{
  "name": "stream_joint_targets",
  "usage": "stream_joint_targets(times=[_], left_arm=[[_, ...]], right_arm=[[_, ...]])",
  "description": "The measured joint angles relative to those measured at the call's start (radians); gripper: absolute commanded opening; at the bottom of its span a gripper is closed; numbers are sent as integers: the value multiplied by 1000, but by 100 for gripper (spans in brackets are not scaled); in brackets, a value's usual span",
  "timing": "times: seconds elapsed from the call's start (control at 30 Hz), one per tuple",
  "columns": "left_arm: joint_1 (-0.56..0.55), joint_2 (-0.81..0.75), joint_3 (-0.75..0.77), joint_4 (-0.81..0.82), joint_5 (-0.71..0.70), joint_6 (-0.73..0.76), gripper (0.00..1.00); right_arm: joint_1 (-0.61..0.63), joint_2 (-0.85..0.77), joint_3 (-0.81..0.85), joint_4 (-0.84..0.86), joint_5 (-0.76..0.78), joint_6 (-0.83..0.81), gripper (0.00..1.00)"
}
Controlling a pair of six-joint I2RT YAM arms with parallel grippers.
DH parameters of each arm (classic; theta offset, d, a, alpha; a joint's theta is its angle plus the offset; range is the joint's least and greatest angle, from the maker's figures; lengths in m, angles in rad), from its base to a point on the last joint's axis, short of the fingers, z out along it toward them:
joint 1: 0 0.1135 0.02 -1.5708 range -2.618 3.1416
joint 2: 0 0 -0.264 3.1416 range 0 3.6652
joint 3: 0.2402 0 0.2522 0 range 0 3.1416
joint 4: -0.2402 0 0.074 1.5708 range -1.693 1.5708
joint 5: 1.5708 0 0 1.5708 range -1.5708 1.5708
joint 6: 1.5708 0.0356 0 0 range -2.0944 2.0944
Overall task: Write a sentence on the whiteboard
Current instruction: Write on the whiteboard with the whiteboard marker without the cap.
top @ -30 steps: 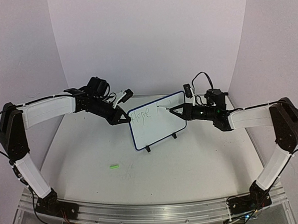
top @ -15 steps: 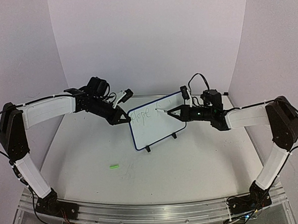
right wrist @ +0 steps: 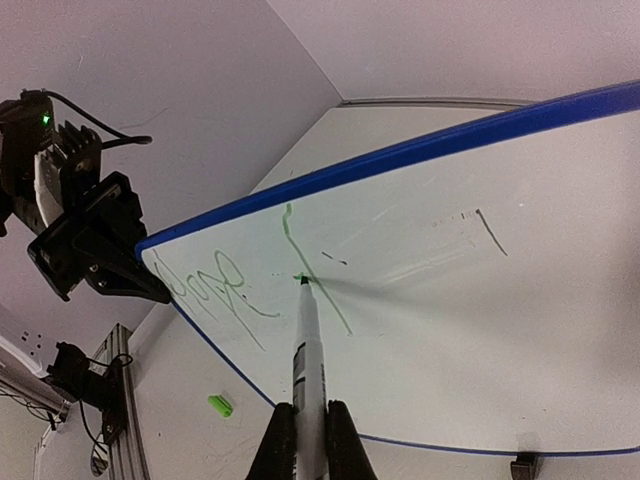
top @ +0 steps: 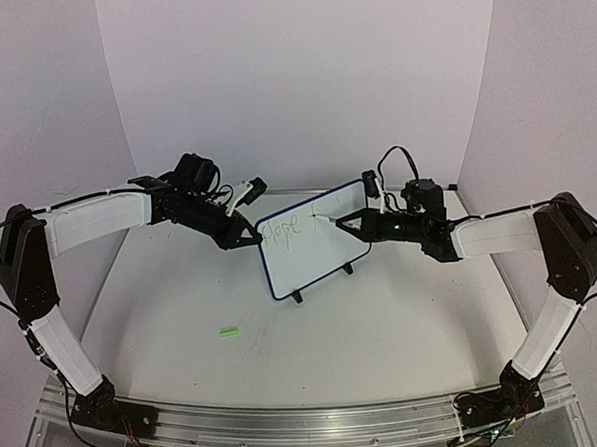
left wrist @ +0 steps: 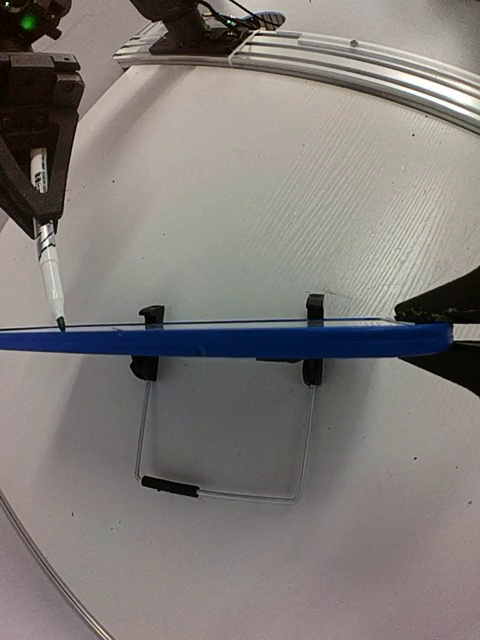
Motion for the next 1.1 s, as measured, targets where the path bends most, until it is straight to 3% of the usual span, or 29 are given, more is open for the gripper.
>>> stream_joint_targets(times=[0.57,1.1], left_arm=[[0,0,0,-1,0,1,0],[-1,0,0,-1,0,1,0]], right_arm=[[-3,-60,-45,1,54,0,0],[-37,-62,-56,32,-33,54,0]])
